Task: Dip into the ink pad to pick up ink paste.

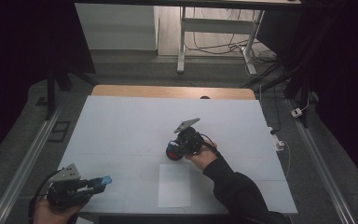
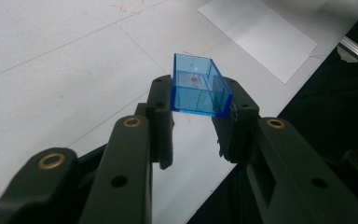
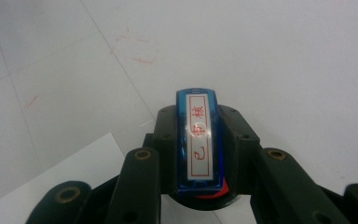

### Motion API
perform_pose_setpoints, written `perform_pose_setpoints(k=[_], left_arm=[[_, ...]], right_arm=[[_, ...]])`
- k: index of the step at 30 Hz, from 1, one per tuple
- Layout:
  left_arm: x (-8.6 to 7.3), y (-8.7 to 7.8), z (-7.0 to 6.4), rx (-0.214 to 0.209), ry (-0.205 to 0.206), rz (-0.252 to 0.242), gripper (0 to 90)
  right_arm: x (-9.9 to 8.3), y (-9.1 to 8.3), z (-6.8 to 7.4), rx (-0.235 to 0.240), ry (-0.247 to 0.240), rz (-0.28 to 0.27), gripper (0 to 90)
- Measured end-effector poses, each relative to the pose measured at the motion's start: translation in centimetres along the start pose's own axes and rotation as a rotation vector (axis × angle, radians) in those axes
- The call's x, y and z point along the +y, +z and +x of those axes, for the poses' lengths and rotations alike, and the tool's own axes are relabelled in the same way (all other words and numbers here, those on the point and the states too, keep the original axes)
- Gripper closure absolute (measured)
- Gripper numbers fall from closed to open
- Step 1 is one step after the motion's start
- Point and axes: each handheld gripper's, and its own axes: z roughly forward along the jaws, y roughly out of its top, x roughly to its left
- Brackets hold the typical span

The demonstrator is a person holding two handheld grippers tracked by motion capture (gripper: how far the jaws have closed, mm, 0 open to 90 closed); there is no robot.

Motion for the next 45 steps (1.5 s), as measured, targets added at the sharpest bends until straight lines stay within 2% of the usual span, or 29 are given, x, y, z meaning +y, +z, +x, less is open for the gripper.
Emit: perform_pose_setpoints(k=[8,10,14,25,33,45], left_arm=[[0.1,0.1,-0.2,0.010,0.012,0.008,68.8],[0.1,0.1,-0.2,0.010,0.013,0.009,68.8],[0.1,0.1,-0.2,0.011,0.014,0.009,68.8],[0.0,0.1,-0.2,0.006,0.016,0.008,68.8],[0.0,0.1,-0.2,0.004,0.017,0.007,68.8],[0.0,0.1,-0.1,0.002,0.016,0.007,68.8]], right_arm=[[0.2,0.1,1.3,-0.075,-0.102,0.024,71.1],[0.2,0.1,1.5,-0.080,-0.107,0.026,71.1],[0.2,0.1,1.1,-0.064,-0.081,0.018,71.0],[-0.6,0.0,-1.1,0.058,0.061,-0.037,71.1],[-0.5,0.0,-0.6,0.034,0.028,-0.031,71.0],[-0.4,-0.1,-0.3,0.018,0.008,-0.032,70.6]])
